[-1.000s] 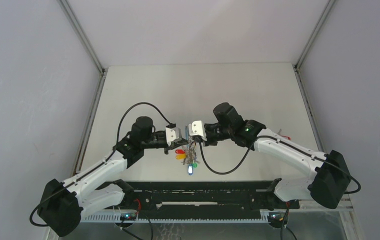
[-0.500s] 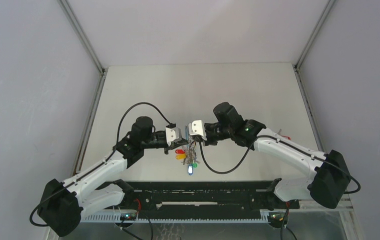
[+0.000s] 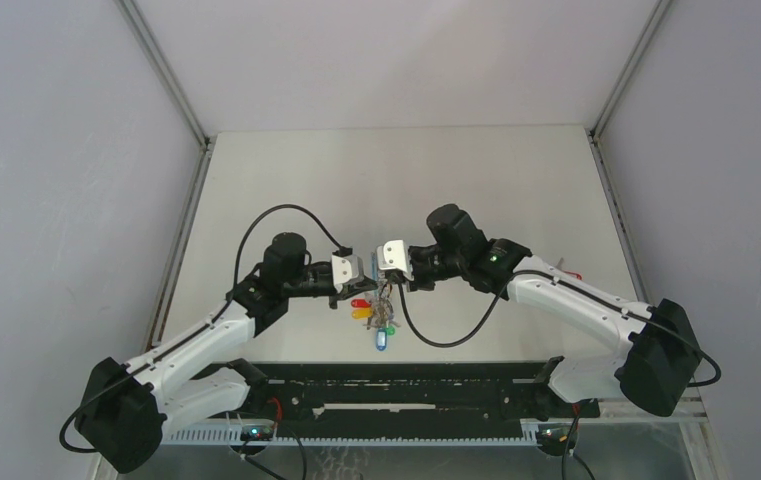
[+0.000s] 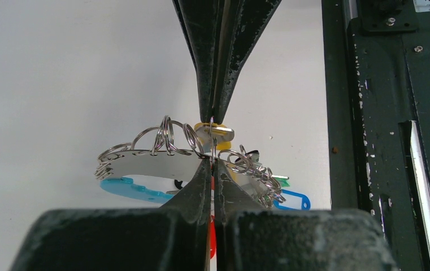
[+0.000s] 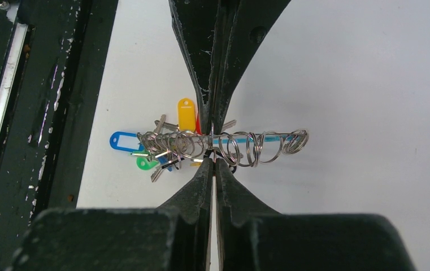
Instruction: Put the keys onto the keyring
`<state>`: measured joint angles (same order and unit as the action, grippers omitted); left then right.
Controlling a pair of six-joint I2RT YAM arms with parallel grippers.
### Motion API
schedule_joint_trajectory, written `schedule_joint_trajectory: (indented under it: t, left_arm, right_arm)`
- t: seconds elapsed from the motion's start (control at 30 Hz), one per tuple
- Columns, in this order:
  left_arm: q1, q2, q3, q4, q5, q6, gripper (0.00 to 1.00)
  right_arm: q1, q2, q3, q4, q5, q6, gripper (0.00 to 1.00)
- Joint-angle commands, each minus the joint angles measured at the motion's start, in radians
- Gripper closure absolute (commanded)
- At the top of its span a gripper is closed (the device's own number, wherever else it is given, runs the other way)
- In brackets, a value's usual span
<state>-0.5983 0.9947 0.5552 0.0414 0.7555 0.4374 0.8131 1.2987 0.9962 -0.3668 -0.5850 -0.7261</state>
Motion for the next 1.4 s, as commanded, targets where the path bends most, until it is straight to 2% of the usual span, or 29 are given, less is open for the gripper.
schedule_joint_trajectory:
  t: [0.0, 1.37]
  left_arm:
    - [-0.003, -0.01, 0.014, 0.071, 0.039, 0.006, 1.0]
    - [-0.009, 0.0, 0.034, 0.031, 0.003, 0.018, 1.0]
  right_arm:
    - [-0.003, 0.001, 0.045, 0.037, -0.027, -0.009, 1.0]
    - [0.015, 0.017, 0.087, -0.031, -0.009, -0.02, 1.0]
